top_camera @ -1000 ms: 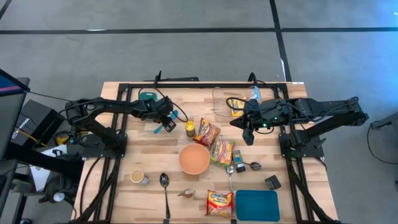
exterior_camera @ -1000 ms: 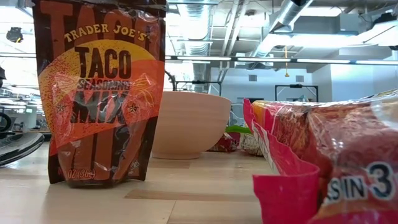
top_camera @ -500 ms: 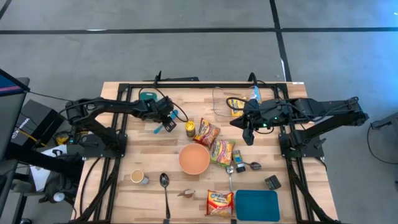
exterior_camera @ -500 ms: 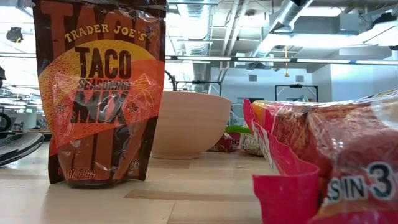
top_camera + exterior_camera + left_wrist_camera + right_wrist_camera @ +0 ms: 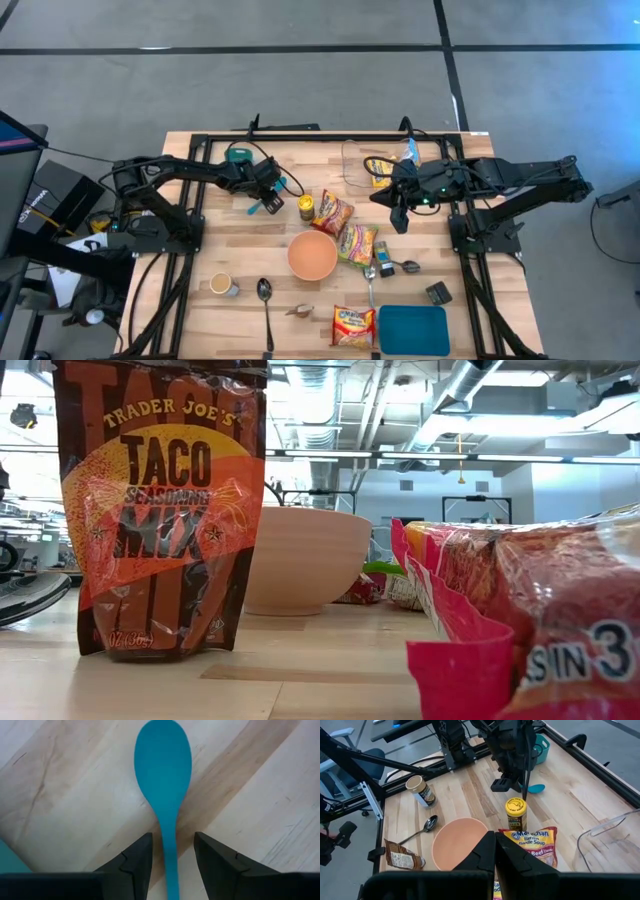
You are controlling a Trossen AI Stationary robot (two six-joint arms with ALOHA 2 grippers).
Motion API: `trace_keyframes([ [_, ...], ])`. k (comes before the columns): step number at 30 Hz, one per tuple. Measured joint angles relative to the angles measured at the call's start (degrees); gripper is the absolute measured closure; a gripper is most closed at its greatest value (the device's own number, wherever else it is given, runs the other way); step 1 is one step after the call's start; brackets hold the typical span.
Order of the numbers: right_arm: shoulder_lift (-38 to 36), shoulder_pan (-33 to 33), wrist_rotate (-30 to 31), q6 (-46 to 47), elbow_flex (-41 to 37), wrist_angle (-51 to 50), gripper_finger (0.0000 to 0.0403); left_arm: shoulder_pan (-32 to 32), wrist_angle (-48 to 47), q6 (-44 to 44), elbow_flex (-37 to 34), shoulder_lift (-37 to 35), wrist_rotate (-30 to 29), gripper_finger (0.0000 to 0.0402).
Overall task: Pick & Place Food Item
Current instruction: Put the blue baby spoon into the light green bin
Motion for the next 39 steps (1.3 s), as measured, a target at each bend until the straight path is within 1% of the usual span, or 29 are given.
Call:
trace_keyframes([
  [4,0.0,0.0,0.0,0.0,0.0,0.0,0.0401,0.0,0.0,-0.1,0.0,0.0,0.0,0.0273],
  [12,0.0,0.0,0.0,0.0,0.0,0.0,0.0401,0.0,0.2,-0.1,0.0,0.1,0.1,0.0315],
  [24,0.0,0.0,0.0,0.0,0.0,0.0,0.0401,0.0,0.2,-0.2,-0.1,0.1,0.1,0.0364],
  [28,0.0,0.0,0.0,0.0,0.0,0.0,0.0401,0.0,0.1,-0.2,-0.1,0.1,0.1,0.0371],
  [34,0.0,0.0,0.0,0.0,0.0,0.0,0.0401,0.0,0.8,-0.2,-0.2,0.1,0.1,0.0364],
  [39,0.0,0.0,0.0,0.0,0.0,0.0,0.0401,0.0,1.1,-0.4,-0.4,-2.3,0.7,0.0378],
])
